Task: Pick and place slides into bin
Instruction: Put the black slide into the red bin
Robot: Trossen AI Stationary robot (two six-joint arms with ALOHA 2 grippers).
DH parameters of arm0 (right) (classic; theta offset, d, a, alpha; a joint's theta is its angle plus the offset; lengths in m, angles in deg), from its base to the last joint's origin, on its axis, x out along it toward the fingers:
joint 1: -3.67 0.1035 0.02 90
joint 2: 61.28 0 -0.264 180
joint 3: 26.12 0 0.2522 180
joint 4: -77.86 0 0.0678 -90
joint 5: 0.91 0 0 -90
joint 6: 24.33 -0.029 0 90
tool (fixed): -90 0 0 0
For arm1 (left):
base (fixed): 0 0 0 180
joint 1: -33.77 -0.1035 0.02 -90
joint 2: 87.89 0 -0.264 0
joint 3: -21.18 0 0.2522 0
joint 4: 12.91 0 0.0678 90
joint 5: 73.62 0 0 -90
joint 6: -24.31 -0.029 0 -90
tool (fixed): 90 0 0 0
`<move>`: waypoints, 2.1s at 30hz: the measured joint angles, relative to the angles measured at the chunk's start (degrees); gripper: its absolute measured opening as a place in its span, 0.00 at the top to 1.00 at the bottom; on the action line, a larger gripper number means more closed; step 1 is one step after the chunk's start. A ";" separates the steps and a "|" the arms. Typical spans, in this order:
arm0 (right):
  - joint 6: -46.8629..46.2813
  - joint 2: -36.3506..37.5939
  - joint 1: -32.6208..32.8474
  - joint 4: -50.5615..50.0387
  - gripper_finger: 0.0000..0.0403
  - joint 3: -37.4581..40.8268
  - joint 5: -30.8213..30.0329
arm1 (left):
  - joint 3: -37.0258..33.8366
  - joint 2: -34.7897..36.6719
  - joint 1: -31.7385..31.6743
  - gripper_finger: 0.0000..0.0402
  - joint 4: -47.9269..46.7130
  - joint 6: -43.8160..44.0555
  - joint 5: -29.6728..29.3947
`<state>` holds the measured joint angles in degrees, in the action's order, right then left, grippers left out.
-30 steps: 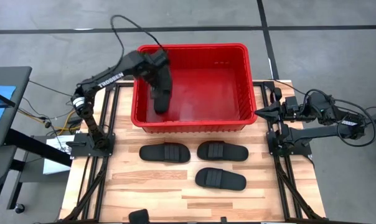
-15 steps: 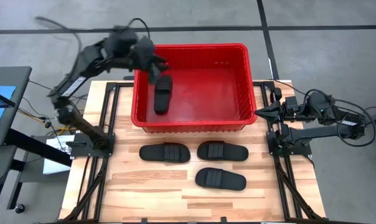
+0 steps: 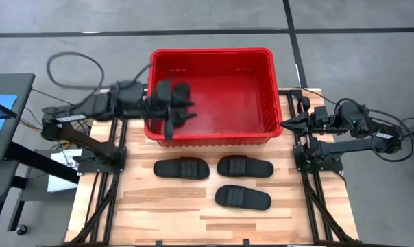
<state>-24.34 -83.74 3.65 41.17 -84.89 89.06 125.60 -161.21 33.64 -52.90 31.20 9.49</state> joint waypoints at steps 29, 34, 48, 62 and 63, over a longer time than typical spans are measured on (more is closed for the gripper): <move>-30.54 -5.51 3.76 -10.09 1.00 0.63 5.79 | -11.40 2.51 8.38 0.56 15.64 -5.46 -4.52; -31.89 -8.56 8.70 -18.97 1.00 0.62 5.78 | -11.38 2.51 8.38 0.56 17.48 -5.55 -4.68; -50.50 -27.73 27.79 -17.15 0.89 0.62 2.73 | -11.36 7.59 8.40 0.56 15.74 -4.19 -2.21; -56.72 -56.01 31.46 6.71 0.65 0.59 0.95 | -11.31 11.71 8.44 0.56 11.17 -4.83 2.94; -56.72 -57.29 31.40 7.09 0.63 0.59 1.01 | -11.31 11.70 8.44 0.56 10.68 -4.87 3.13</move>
<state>-81.06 -141.03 35.06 48.26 -84.30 90.07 114.29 -149.50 42.08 -42.22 26.33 12.62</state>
